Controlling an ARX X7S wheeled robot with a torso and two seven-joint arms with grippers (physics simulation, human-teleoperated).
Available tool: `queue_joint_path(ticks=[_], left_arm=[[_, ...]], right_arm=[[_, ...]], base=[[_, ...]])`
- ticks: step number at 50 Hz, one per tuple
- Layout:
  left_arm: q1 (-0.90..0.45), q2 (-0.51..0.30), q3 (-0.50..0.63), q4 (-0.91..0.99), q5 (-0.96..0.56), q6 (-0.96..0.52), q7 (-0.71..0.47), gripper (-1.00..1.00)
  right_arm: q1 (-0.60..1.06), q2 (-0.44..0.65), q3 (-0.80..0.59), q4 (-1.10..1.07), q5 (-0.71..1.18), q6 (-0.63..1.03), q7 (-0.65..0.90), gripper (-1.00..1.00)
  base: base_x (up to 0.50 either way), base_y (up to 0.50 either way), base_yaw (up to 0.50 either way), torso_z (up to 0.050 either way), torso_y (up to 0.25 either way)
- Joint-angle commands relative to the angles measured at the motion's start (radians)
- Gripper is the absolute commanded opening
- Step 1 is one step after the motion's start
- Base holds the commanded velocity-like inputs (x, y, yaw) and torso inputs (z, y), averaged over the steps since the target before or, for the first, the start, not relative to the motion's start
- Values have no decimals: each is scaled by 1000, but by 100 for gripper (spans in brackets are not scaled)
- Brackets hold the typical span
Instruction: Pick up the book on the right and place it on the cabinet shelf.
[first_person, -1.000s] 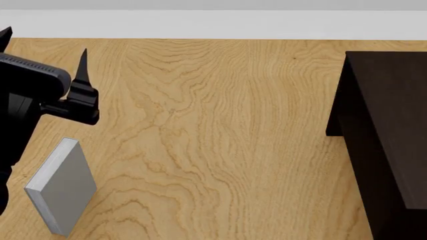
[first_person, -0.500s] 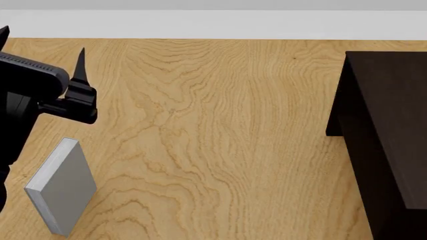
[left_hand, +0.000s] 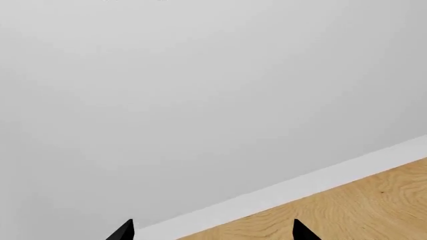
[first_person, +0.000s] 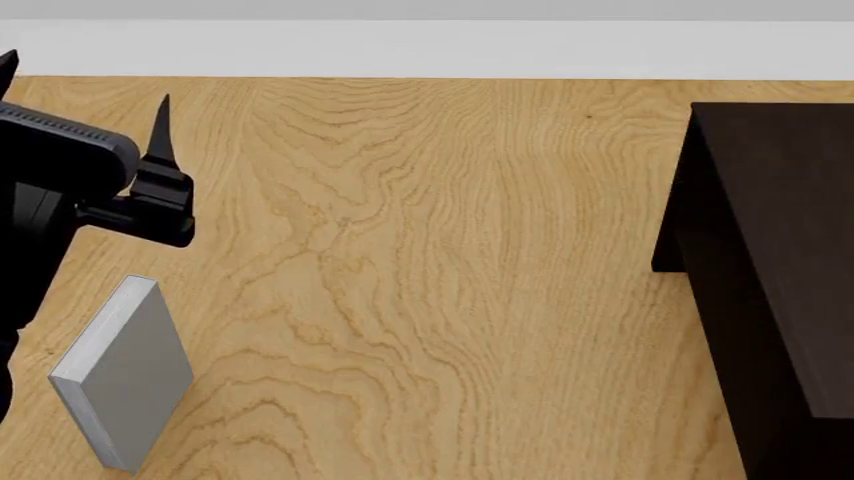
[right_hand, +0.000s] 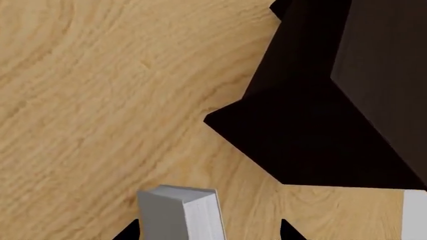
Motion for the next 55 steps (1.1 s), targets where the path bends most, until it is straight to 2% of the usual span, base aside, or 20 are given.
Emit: queue_joint_path(ticks=[1,21,28,55], left_arm=[[-6,-4,7,6,0,-8,-2,100],[-26,-13,19,28,1,-38,-5,100],[-32,-14,24,29,1,-41,-5,100],[-24,-16,27,27,-6,-32,-14,100]], right_arm=[[48,2,-107,11,-138,-17,-107,100],[153,-55,-318,72,-356,-27,-263,100],[99,-61,-339,78,-480,-69,-347,100],[-26,-18,-437,154,-748,-205,-524,100]], base=[[0,0,0,0,0],[0,0,0,0,0],[0,0,0,0,0],[0,0,0,0,0]])
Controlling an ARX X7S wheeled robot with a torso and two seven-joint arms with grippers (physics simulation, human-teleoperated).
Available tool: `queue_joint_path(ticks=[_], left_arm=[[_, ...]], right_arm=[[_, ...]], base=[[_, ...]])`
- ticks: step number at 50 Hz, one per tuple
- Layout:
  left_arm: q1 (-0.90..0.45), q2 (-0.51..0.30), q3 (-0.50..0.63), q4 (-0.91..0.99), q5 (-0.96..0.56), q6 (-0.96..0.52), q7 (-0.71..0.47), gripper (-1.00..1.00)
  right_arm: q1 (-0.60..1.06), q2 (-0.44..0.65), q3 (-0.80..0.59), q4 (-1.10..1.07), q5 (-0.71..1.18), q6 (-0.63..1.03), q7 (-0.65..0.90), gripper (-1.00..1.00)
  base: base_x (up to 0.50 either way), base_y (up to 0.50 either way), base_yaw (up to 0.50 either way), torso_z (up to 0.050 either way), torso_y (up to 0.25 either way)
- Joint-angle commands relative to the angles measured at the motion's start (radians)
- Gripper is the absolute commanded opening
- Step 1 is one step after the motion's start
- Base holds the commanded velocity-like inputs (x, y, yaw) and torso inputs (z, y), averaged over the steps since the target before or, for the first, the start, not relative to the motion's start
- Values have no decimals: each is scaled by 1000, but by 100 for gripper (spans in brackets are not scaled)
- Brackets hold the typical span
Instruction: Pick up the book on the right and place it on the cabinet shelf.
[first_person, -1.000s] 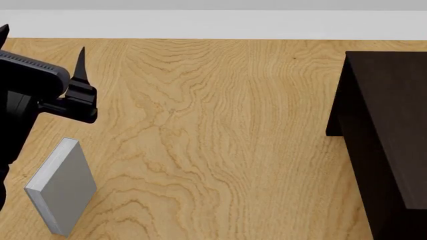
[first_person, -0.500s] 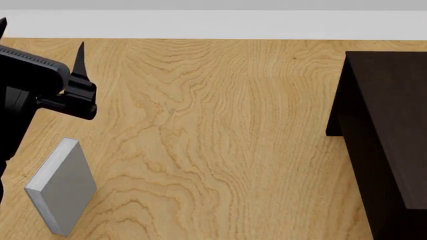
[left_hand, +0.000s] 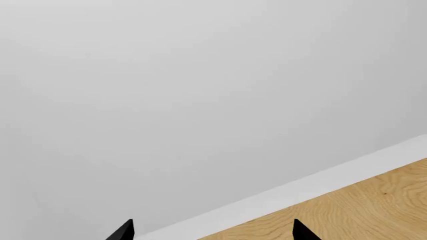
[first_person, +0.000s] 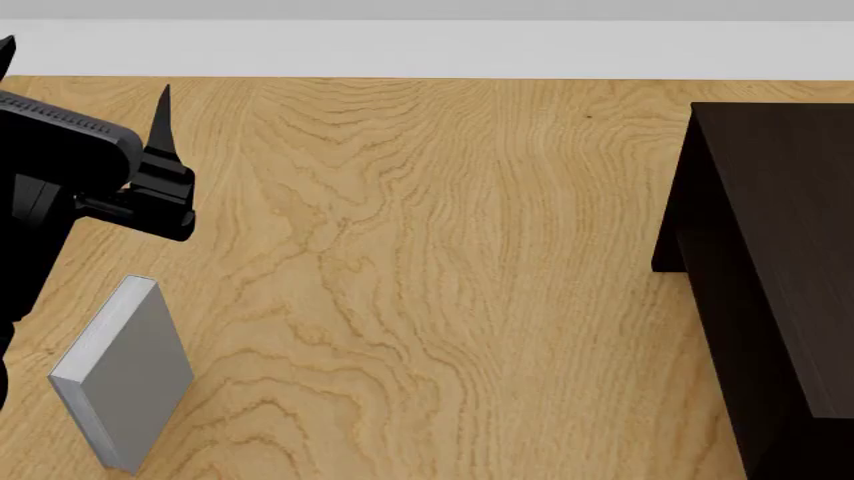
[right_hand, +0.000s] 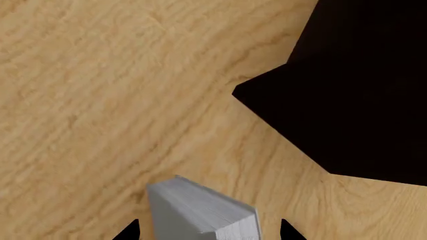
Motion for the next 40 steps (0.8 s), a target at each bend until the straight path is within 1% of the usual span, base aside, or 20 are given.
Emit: queue_joint_path(ticks=[1,16,17,25,28,34,40], left_arm=[[2,-1,1,2,-3,0,-4,100],[4,-4,3,4,-7,1,-7,100],[4,-4,2,6,-8,-1,-7,100],[-1,-3,4,9,-12,-5,-7,100],[-4,-3,4,12,-13,-7,-8,100],[-6,-2,8,18,-15,-11,-7,100],[-11,-2,10,33,-20,-22,-6,100]], right_arm=[[-40,18,-61,32,-133,-49,-76,100],[6,-4,-136,43,-196,-40,-116,100],[4,-3,-130,39,-188,-43,-114,-100],[9,7,-109,14,-150,-51,-114,-100],[31,1,-74,9,-100,-40,-79,-100],[156,-30,-78,-40,-22,39,-31,-100],[355,-91,-119,-63,156,156,102,-100]], base=[[0,0,0,0,0],[0,0,0,0,0],[0,0,0,0,0],[1,0,2,0,-2],[4,0,3,0,-4],[2,0,5,-3,-3],[4,0,6,-2,-2]])
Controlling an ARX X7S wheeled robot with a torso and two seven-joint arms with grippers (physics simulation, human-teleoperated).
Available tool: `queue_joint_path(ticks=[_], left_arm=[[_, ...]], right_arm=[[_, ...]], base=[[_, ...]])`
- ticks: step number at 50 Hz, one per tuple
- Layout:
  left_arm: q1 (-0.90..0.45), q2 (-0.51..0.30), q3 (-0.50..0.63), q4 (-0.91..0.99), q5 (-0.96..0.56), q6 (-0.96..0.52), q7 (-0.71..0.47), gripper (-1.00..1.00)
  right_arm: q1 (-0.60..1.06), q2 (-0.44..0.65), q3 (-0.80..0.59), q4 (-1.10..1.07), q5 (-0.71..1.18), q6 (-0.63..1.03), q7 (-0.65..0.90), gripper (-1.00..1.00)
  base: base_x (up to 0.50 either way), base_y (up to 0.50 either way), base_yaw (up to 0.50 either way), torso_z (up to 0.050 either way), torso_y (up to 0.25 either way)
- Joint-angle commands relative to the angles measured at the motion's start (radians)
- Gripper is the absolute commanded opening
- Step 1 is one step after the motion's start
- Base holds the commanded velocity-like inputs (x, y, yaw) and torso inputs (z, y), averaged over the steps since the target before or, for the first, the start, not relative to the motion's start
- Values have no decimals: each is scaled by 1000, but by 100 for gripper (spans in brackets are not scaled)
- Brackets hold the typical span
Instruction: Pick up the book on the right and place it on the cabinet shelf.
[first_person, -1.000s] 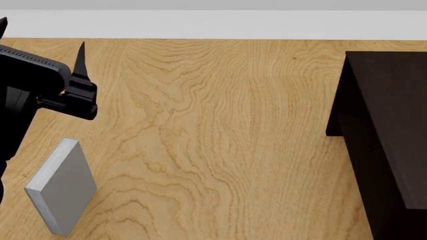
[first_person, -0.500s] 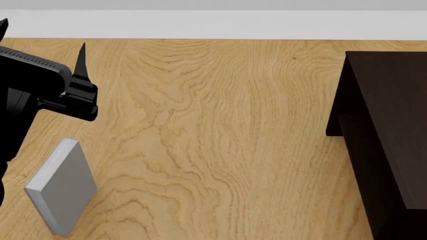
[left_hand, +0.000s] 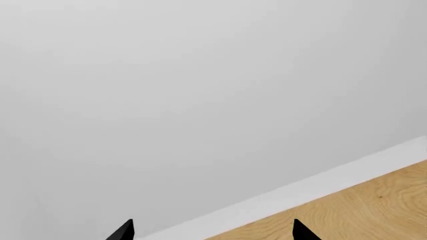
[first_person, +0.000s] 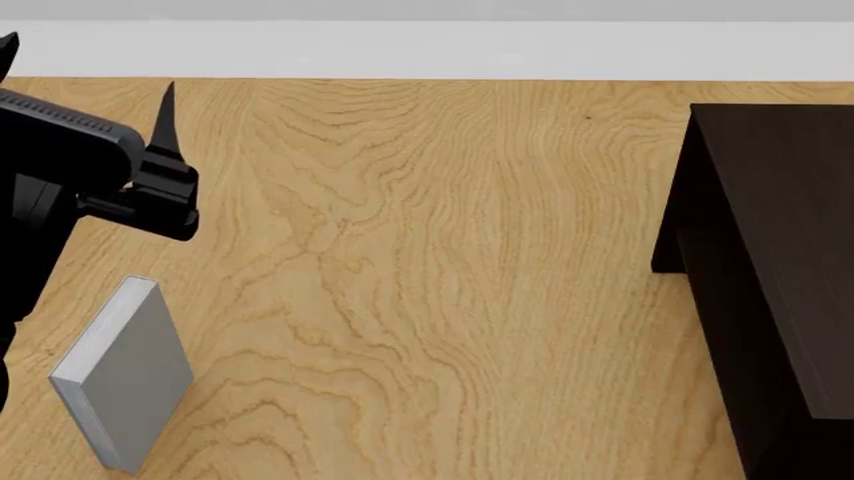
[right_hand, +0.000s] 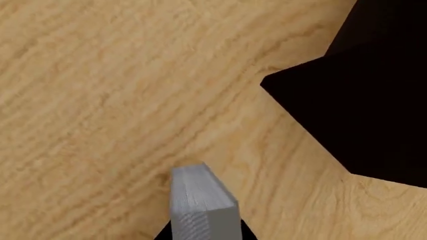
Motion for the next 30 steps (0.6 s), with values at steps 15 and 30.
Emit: queue_joint_path(ticks=[15,30], left_arm=[[7,-10,-11,41,-18,-18,-1,100],[22,-20,-25,63,-27,-23,-8,100]], right_arm=[[782,-155,-348,21,484,122,468,-100],[1026,-235,-463,106,552,86,485,-100]], base=[[0,0,1,-1,-1],[0,0,0,0,0]])
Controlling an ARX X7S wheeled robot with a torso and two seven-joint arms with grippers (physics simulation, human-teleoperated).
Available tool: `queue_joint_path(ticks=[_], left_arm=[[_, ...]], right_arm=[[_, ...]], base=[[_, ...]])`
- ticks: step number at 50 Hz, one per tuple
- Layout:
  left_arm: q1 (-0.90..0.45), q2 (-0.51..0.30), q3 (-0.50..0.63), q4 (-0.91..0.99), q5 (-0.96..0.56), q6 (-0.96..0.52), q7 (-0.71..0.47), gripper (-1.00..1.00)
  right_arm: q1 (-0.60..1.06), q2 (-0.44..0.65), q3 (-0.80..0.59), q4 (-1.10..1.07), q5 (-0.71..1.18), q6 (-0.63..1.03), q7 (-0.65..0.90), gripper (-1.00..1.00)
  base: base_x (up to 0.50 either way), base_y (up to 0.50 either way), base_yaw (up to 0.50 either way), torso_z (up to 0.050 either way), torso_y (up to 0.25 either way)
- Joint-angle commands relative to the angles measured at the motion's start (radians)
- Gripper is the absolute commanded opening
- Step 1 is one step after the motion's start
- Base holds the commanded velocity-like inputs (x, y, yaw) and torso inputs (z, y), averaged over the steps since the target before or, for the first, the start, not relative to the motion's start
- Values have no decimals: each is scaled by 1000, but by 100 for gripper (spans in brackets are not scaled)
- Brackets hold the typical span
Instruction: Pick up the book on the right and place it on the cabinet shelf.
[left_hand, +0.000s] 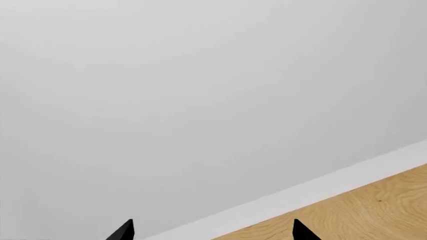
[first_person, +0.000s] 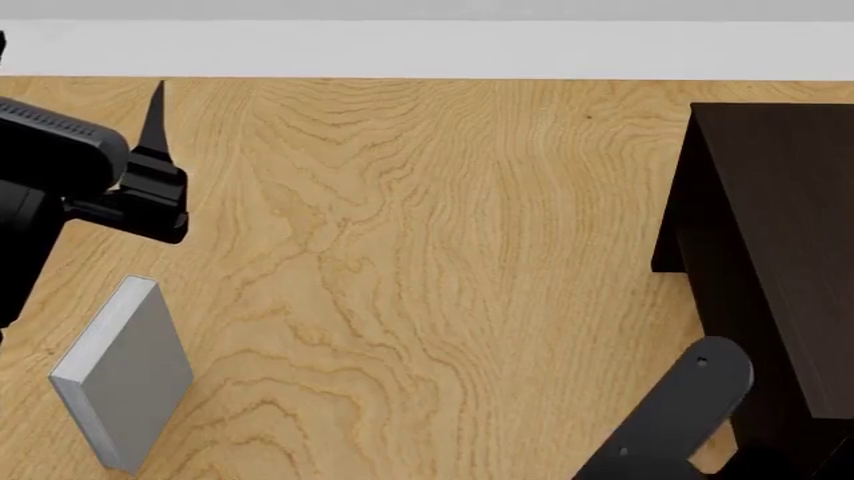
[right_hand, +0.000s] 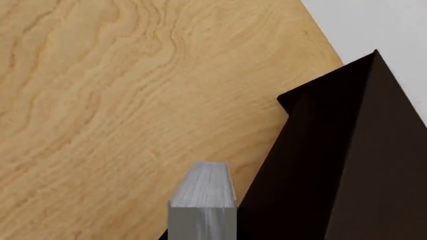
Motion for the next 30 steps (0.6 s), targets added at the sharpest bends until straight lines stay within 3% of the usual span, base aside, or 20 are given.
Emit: queue_joint_path(ticks=[1,18,30], left_arm=[[9,-6,-9,14,-6,-3,-4,100],[11,-10,-4,22,-8,-9,-10,100],[9,-11,-2,23,-10,-12,-14,100]], right_arm=[[194,-61,-63,45,11,-9,28,-100],[141,-121,47,142,-160,-145,-162,-100],[141,-208,11,187,-361,-160,-283,-100]], base=[[0,0,0,0,0],[0,0,0,0,0],[0,0,0,0,0]])
